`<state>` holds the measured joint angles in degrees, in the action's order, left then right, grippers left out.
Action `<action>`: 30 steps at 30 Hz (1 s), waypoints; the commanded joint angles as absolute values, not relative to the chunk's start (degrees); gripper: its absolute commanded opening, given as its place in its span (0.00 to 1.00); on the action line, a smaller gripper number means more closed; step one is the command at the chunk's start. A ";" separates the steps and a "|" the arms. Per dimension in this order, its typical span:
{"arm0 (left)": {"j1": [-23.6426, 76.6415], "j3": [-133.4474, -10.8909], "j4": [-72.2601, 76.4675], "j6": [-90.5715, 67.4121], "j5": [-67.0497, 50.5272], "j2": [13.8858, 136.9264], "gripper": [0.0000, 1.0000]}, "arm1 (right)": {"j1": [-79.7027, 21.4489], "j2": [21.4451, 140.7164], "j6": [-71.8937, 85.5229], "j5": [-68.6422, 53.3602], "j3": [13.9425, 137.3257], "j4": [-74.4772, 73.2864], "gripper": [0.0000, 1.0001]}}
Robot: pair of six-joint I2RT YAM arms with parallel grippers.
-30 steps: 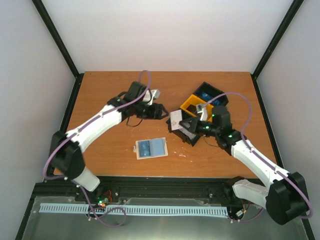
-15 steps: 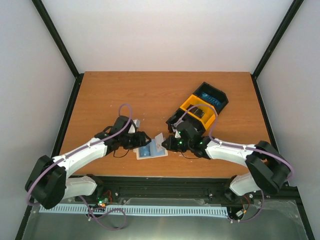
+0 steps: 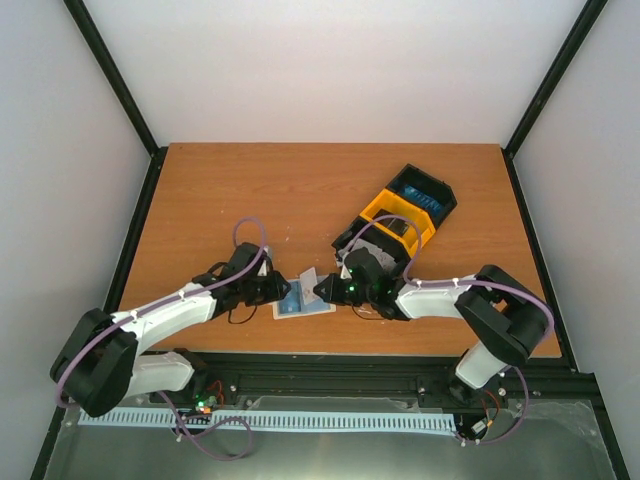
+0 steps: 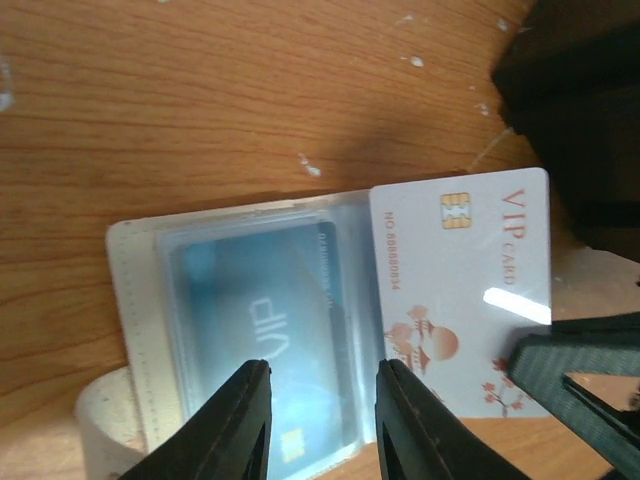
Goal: Put the credit cards into the card holder
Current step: Insert the credit card into the card holder.
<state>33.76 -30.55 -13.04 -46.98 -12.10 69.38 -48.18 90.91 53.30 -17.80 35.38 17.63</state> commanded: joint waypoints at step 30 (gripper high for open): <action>38.06 -25.36 -14.90 -51.87 -3.73 74.70 0.28 | -54.98 103.64 66.17 -17.37 31.55 36.27 0.03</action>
<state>37.36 -28.01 -14.87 -50.92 -3.16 72.88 -53.10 100.97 65.65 -17.10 30.96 36.86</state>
